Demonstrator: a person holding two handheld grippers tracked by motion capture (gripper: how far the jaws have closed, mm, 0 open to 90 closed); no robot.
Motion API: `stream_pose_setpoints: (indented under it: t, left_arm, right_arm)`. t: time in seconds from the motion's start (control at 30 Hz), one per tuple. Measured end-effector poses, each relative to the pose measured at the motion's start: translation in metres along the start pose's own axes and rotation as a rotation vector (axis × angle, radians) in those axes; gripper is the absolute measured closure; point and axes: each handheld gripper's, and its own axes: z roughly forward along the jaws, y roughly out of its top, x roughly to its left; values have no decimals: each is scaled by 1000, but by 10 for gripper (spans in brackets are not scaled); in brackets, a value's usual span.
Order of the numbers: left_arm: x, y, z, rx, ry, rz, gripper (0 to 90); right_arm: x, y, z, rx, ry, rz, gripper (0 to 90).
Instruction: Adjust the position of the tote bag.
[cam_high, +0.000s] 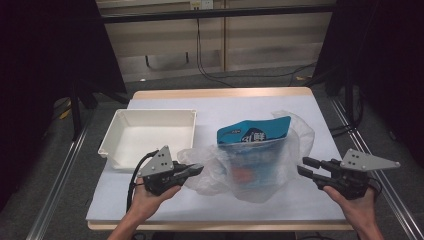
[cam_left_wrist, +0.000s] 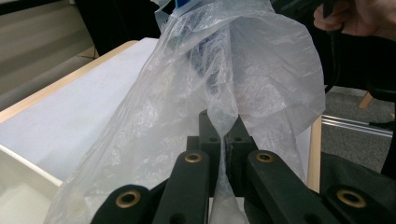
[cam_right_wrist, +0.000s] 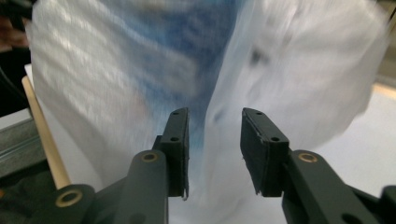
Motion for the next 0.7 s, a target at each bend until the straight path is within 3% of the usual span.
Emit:
stream_pose_setpoints:
  t: [0.1, 0.23, 0.43, 0.47, 0.5, 0.53, 0.6, 0.7]
  left_arm:
    - [1, 1, 1, 1, -2, -1, 892]
    - [2, 6, 3, -3, -7, 9, 892]
    - [3, 12, 5, -11, -11, 27, 892]
    - [3, 15, 5, -21, -13, 27, 892]
    - [3, 15, 5, -21, -13, 27, 892]
    - [3, 16, 5, -24, -15, 31, 892]
    - [2, 19, 5, -29, -13, 34, 892]
    - [1, 23, 5, -49, -15, 18, 895]
  right_arm:
    - [-8, 21, 1, -30, -3, -3, 573]
    - [-14, 39, 12, -26, -1, -10, 517]
    - [-25, 50, 28, -19, 17, 4, 524]
    - [-29, 49, 31, -3, 25, 4, 617]
    - [-29, 49, 31, -3, 25, 4, 617]
    - [-30, 48, 32, -4, 35, 10, 677]
    - [-29, 45, 28, -21, 58, 12, 900]
    - [-28, 45, 24, -41, 54, 17, 900]
